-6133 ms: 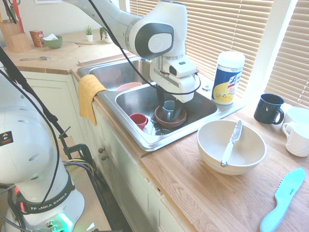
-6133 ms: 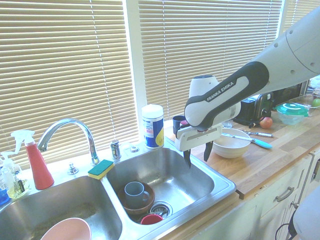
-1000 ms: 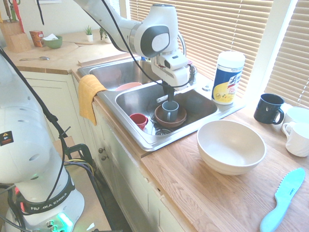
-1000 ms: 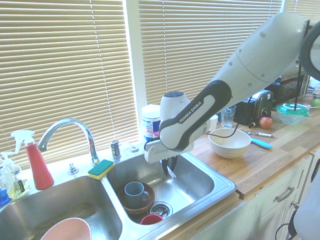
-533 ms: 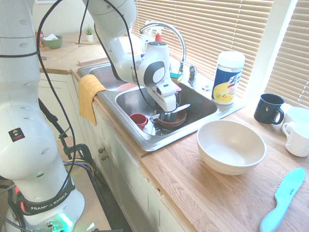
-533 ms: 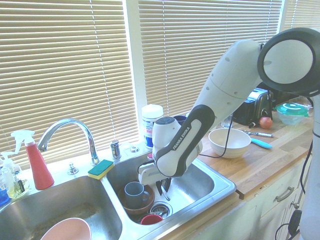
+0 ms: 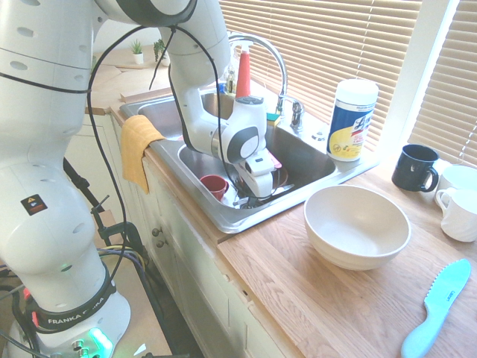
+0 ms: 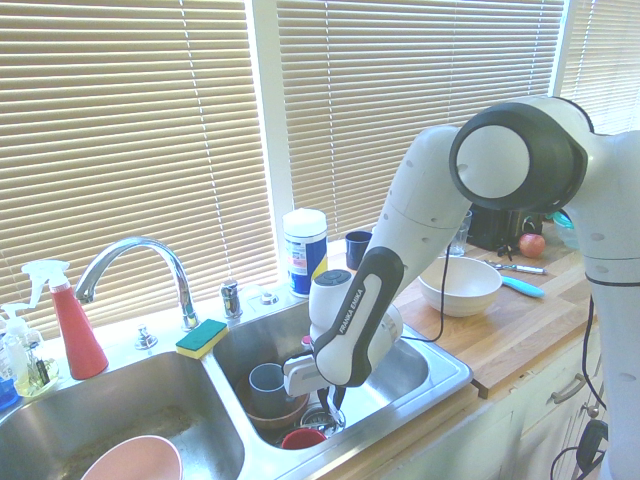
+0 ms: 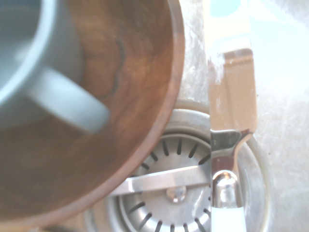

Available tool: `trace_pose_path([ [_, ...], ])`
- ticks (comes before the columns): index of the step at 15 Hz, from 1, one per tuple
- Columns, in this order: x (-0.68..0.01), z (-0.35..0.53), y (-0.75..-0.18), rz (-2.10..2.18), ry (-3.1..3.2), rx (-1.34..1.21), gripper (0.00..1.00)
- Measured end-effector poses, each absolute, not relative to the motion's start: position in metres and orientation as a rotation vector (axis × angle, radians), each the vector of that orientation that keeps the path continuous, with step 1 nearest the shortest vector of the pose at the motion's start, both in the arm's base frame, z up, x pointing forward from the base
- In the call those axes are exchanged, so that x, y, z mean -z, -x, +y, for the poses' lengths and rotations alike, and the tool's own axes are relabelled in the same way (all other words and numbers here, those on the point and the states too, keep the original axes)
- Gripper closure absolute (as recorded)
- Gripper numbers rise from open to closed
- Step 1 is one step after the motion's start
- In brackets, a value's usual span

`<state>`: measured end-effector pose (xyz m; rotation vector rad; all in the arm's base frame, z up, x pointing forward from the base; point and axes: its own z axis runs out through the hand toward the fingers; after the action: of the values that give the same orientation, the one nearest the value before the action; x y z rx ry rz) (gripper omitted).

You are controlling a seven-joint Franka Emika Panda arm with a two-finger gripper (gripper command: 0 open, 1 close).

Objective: Put the knife into the sink

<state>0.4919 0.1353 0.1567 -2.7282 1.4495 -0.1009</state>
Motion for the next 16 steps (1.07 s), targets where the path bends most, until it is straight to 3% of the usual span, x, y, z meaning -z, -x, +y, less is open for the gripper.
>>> trace_pose_path([
  [6, -0.135, 0.141, -0.502, 1.445, 2.734, 0.072, 1.0],
  [7, -0.134, 0.141, -0.504, 1.449, 2.732, 0.075, 0.0],
  [16, -0.125, 0.141, -0.501, 1.47, 2.731, 0.063, 0.0],
])
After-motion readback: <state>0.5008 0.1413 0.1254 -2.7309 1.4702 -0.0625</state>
